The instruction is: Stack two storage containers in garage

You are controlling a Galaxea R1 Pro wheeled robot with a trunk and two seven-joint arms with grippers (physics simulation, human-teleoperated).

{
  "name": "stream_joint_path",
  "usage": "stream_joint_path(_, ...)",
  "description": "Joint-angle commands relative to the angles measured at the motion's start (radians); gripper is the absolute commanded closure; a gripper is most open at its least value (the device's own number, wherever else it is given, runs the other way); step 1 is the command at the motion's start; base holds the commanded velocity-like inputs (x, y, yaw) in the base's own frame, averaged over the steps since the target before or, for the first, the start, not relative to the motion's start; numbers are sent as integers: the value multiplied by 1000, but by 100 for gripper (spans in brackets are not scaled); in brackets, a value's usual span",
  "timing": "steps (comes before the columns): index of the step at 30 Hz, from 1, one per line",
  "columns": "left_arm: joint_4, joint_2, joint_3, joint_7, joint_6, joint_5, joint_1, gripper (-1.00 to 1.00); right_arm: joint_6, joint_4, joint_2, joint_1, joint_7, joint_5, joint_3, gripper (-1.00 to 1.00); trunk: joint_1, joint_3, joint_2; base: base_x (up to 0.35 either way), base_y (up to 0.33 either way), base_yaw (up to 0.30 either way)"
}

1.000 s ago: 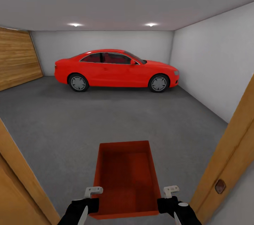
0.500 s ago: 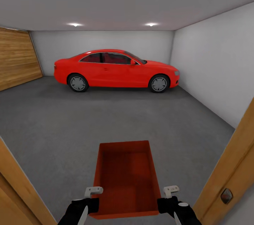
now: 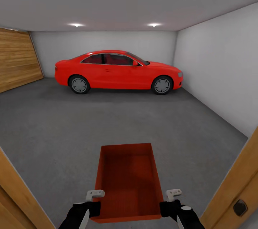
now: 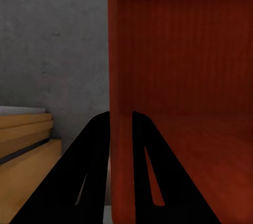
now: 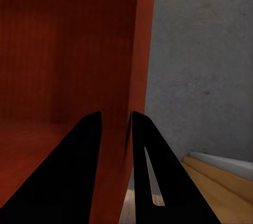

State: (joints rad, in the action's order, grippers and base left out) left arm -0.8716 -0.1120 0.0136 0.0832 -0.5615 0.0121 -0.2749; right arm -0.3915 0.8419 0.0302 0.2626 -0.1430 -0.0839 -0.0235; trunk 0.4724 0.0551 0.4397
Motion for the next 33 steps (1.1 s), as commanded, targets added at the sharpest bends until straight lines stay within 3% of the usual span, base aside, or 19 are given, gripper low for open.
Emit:
stream_joint_path(1,-4,-2,9,4,16,-26,-1,100,-7,1,30,0,-24,13,-42,100,1,2,2,4,3,0)
stream_joint_path(23,-4,-3,9,4,16,-26,-1,100,-7,0,30,0,-23,13,-42,100,1,2,2,2,0,0)
stream_joint_path(33,-4,-3,9,4,16,-26,-1,100,-7,1,30,0,-23,13,-42,100,1,2,2,226,0,0)
